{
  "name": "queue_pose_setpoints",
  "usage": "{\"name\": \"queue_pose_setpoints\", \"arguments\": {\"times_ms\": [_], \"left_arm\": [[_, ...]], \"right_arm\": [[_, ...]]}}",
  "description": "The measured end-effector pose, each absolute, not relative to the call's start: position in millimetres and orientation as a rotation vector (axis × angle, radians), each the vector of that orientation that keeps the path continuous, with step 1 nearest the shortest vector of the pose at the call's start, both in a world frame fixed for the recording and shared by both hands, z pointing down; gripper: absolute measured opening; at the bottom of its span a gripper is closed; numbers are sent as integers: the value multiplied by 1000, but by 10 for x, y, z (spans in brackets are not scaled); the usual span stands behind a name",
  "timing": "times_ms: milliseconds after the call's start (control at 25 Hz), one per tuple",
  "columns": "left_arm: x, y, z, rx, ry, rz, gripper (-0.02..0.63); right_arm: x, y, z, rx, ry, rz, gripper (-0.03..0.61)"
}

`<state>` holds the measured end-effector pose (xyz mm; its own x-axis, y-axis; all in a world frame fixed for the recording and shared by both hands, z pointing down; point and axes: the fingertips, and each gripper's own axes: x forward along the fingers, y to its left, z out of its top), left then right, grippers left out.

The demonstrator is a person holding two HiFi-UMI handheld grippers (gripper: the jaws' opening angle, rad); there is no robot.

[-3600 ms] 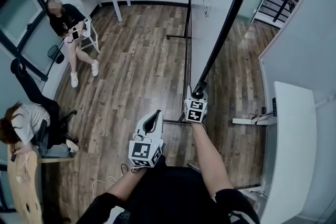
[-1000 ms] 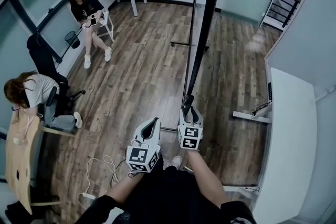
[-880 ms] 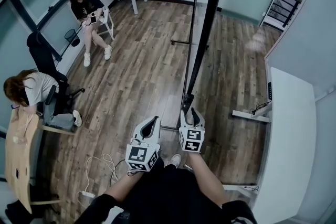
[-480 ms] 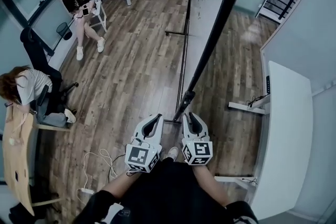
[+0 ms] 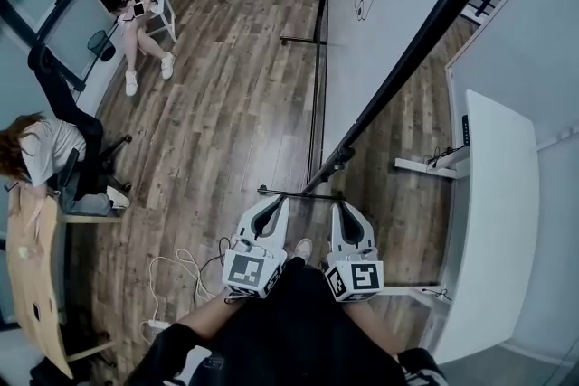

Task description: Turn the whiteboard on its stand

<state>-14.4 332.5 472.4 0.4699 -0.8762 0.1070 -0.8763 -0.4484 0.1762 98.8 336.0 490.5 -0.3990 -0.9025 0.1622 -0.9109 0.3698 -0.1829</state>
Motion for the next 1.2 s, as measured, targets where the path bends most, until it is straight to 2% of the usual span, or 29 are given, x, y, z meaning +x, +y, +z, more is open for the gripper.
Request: {"name": "queue_pose_setpoints", "arguments": {"times_ms": [1200], "left_arm": [[-193,3401,4794,2552,-1430,-5,17]], "right_arm": [[900,3491,5135,1761,-2465,370,15]]}}
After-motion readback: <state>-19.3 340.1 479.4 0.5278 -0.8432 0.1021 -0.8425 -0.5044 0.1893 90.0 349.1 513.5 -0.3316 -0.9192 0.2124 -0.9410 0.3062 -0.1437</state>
